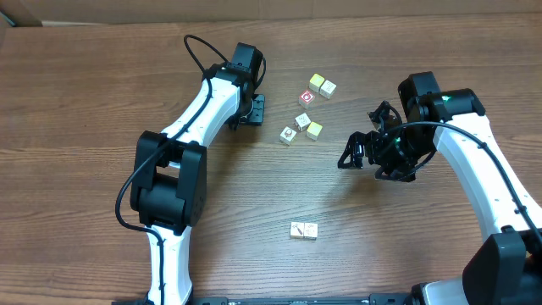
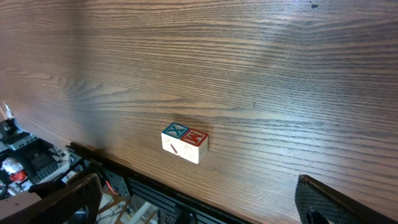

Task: Flip 5 blocks
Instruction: 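Grasp the yellow S block with the left gripper and lift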

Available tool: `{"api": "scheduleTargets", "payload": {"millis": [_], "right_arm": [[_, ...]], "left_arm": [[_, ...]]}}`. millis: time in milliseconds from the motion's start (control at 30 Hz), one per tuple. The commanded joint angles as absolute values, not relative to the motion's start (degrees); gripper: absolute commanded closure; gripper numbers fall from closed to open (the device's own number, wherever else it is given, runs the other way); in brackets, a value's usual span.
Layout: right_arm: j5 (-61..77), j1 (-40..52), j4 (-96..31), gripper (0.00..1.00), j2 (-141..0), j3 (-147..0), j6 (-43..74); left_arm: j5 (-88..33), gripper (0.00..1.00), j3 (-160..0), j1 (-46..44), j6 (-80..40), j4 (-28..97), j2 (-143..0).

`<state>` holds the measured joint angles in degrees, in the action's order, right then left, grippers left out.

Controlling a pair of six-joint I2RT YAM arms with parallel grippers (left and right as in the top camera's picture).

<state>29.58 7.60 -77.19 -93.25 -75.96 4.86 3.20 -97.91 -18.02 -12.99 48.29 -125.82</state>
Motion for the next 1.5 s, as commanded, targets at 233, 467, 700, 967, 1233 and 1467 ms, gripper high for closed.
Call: {"api": "scheduleTargets", "payload": {"millis": [233,467,700,967,1233,1467], "right_arm": [[29.63,7.81,-77.34,0.00,-92.38,-77.25,4.51],[29.63,7.81,-77.89,0.00,-92.38,-77.25,4.51],[29.61,7.81,-77.91,0.00,-92.38,-77.25,4.49],[29.61,7.81,-77.91,0.00,-92.38,-77.25,4.51],[29.61,7.81,-77.95,0.00,-92.38,-77.25,4.49],[29.56,7.81,-78.87,0.00,-92.38,-77.25,4.45]], "left_arm": [[2.22,0.53,-99.42,-18.44,-13.52,47.31,-126.28],[-0.99,0.51,-99.42,-18.46,-13.56,45.84,-128.27],[-1.06,0.67,-99.83,-18.44,-13.96,45.60,-129.62],[-0.60,0.82,-105.19,-18.39,-14.37,49.15,-129.62],[-0.16,0.96,-113.01,-18.48,-16.36,63.40,-128.81],[4.89,0.95,-109.97,-21.15,-19.59,71.61,-120.14]]}}
